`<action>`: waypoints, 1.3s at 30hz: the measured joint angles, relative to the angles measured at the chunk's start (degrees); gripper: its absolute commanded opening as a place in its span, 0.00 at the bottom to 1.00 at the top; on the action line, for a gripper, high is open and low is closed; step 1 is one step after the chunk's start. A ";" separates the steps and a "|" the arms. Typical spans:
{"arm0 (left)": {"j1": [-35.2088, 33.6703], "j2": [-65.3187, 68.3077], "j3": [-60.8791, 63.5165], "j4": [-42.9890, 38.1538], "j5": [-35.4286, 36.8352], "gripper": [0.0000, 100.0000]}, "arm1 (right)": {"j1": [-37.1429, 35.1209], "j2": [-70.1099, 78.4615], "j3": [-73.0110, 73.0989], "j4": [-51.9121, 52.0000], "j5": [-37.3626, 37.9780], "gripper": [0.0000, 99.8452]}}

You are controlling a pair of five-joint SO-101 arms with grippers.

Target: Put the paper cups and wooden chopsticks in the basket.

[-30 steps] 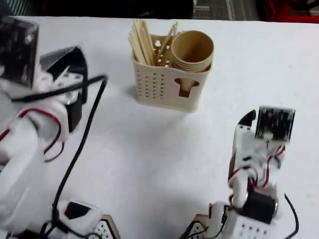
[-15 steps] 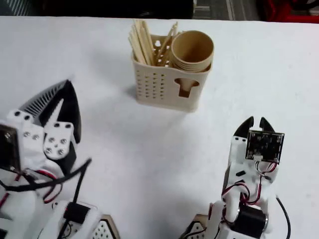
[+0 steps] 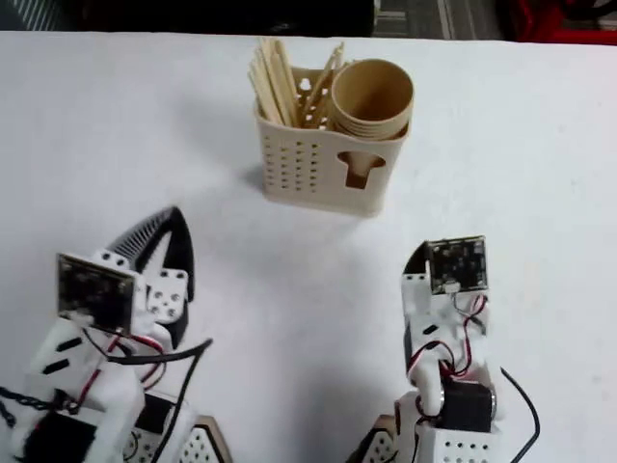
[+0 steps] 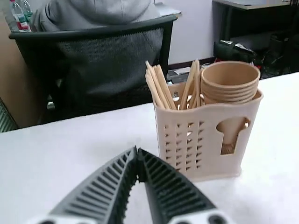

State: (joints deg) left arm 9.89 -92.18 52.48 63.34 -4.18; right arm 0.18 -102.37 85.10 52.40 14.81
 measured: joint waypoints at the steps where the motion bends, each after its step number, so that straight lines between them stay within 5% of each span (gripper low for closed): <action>1: 0.00 -2.02 2.64 -0.44 0.00 0.02 | -0.70 -0.09 1.14 0.00 0.00 0.08; 9: -0.70 -11.87 19.87 -2.55 -6.59 0.02 | -2.99 0.00 10.20 0.00 0.00 0.08; 27: -8.09 -11.60 44.22 -6.51 -6.95 0.02 | -3.08 0.09 11.25 10.81 0.09 0.08; 34: -13.10 -11.78 44.75 -7.47 -6.95 0.02 | -1.93 0.09 11.25 13.27 0.09 0.08; 39: -13.63 -11.78 44.75 0.00 -6.95 0.02 | 0.35 0.09 11.25 19.43 0.09 0.08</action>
State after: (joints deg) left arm -3.74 -103.96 97.23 63.34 -11.12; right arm 0.53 -102.29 96.35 71.82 14.90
